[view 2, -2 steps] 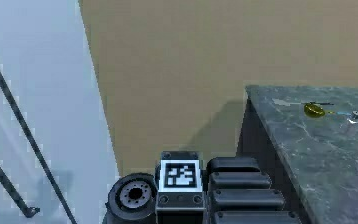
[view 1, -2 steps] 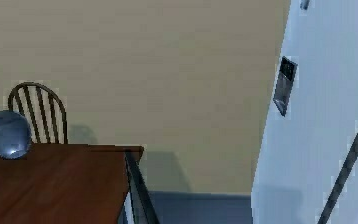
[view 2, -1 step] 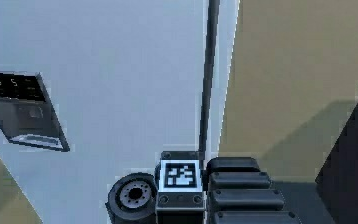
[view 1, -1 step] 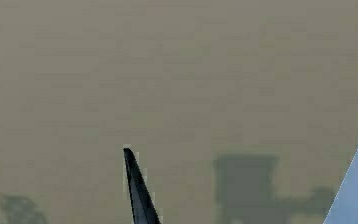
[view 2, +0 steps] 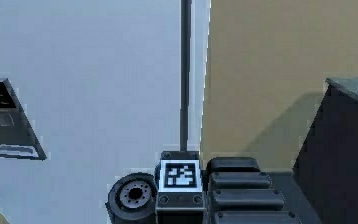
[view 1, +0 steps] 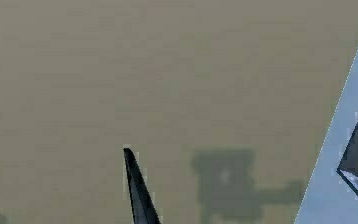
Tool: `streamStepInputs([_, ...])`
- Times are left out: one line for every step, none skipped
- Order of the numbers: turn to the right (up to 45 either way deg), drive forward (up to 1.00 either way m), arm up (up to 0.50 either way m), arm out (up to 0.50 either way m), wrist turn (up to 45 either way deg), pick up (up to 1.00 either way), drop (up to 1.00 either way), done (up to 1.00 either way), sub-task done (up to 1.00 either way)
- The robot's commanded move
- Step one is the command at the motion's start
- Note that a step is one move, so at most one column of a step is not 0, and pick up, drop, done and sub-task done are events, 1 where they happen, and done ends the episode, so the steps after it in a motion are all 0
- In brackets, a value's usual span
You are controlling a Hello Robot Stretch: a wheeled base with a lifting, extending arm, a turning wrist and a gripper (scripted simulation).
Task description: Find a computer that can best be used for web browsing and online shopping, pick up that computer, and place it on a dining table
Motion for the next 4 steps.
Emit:
streamStepInputs([-9.0, 0.0, 0.0, 0.0, 0.0, 0.0, 0.0, 0.0, 0.0])
streamStepInputs([9.0, 0.0, 0.0, 0.0, 0.0, 0.0, 0.0, 0.0, 0.0])
streamStepInputs([-6.0, 0.0, 0.0, 0.0, 0.0, 0.0, 0.0, 0.0, 0.0])
streamStepInputs([0.0, 0.05, 0.0, 0.0, 0.0, 0.0, 0.0, 0.0, 0.0])
